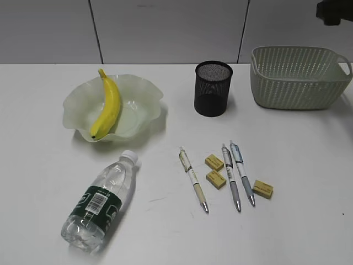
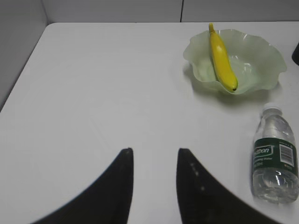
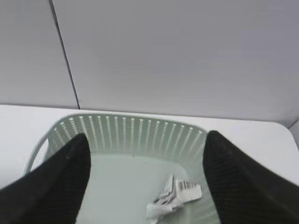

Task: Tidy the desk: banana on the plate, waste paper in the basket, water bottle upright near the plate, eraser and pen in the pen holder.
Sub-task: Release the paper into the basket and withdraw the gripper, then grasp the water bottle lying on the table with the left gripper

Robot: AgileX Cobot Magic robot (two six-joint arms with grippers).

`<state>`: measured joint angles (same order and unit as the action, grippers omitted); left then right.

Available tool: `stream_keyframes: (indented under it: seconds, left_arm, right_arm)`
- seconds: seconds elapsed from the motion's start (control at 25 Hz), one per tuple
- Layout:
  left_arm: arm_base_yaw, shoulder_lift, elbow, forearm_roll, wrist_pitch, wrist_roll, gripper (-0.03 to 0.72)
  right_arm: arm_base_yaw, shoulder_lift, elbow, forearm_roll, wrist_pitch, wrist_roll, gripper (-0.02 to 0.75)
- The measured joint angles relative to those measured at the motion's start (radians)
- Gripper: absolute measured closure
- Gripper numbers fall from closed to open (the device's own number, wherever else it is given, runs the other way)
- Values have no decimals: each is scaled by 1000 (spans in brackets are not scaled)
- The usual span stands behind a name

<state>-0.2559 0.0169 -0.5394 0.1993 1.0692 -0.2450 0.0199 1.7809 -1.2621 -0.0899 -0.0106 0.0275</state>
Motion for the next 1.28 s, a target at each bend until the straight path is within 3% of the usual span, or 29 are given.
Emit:
stream_keyframes:
  seconds: [0.16, 0.28, 0.4, 0.68, 0.96, 1.08, 1.28]
  left_arm:
    - [0, 0, 0, 0, 0, 0, 451]
    - [0, 0, 0, 0, 0, 0, 451]
    - [0, 0, 0, 0, 0, 0, 451]
    - [0, 0, 0, 0, -1, 0, 451]
    - [0, 124, 0, -5, -11, 23, 430]
    - [0, 239, 0, -18, -19, 64, 376]
    - [0, 472, -41, -125, -138, 153, 193]
  right_arm:
    - [0, -127, 25, 3, 183, -4, 253]
    - [0, -289, 147, 3, 266, -11, 283]
    - [0, -494, 304, 3, 404, -13, 289]
    - [0, -1015, 599, 39, 882, -13, 293]
    - [0, -1531, 740, 102, 1036, -54, 293]
    - [0, -1703, 745, 104, 1041, -63, 293]
    - [0, -1787, 752, 106, 1043, -63, 293]
